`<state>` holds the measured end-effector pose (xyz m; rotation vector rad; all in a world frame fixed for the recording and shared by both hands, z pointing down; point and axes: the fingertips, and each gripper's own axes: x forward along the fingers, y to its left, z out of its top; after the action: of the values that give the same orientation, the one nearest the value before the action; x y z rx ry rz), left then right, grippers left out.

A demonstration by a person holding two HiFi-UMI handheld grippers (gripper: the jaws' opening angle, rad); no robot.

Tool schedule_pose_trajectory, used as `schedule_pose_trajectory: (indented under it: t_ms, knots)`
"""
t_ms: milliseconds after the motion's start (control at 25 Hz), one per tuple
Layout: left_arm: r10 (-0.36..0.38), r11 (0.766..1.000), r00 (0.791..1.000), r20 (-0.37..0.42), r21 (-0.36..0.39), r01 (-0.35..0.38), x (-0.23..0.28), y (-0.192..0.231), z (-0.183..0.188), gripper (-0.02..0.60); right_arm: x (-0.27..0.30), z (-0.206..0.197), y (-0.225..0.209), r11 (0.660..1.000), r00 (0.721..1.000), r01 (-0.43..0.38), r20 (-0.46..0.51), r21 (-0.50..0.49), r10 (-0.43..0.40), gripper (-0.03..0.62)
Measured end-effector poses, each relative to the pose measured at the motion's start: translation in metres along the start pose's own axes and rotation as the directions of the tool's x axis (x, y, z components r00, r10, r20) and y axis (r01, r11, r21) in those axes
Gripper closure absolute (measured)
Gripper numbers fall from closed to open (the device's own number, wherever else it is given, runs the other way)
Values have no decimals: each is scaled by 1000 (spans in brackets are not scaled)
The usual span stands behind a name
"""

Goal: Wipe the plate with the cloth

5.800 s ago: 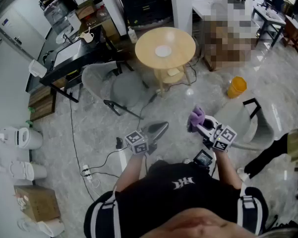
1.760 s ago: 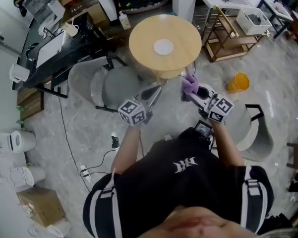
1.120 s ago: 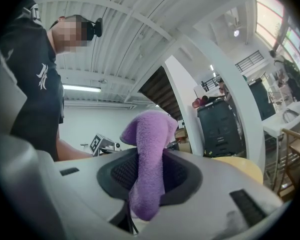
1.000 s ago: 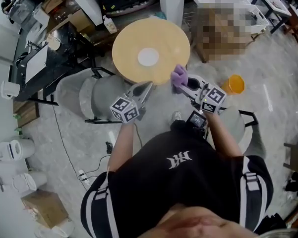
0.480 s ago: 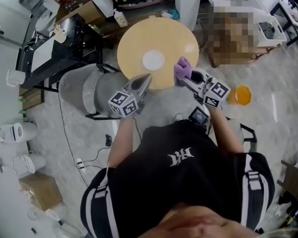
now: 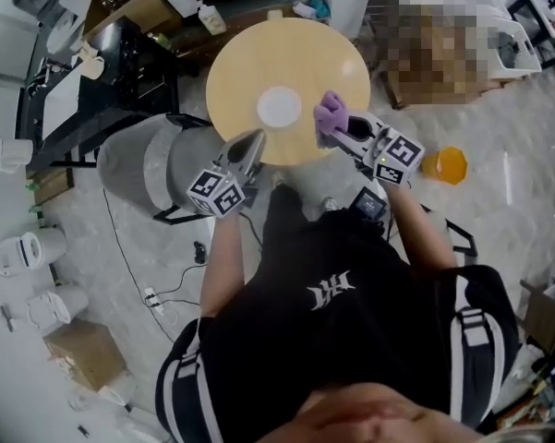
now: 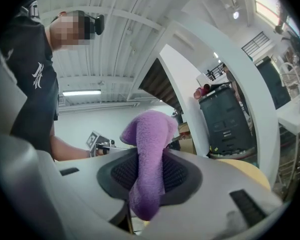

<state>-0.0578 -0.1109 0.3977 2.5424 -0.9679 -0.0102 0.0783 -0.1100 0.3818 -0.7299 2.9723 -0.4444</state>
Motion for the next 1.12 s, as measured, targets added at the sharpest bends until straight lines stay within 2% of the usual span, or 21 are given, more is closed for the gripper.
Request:
schedule_pose_trajectory:
  t_ms: [80, 280, 520, 720, 840, 1040, 1120]
  knots:
    - [-11, 1000, 1000, -2, -9, 11, 7, 11, -2, 571, 12, -1, -13, 1000, 1000, 1, -18, -3, -1, 494]
    - [-75, 997, 996, -46, -40, 73, 28, 37, -12, 571, 27, 6, -36, 998, 998, 63, -12, 7, -63, 494]
    - [-128, 991, 991, -44, -41, 127, 51, 101, 18, 571, 75, 16, -66, 995, 993, 101, -61, 1, -101, 494]
    - [-177, 983, 983, -47, -58, 175, 61, 136, 30, 571, 107, 23, -84, 989, 986, 146, -75, -4, -146, 494]
    - [-208, 975, 976, -58, -94, 202, 69, 148, 22, 571, 115, 22, -90, 985, 980, 175, -99, -6, -174, 494]
    - [-260, 947, 962, -79, -214, 238, 80, 164, 0, 571, 118, 15, -103, 968, 959, 249, -139, 5, -246, 494]
    - [-268, 942, 959, -91, -235, 241, 85, 168, -10, 571, 117, 14, -108, 963, 953, 270, -147, 12, -265, 494]
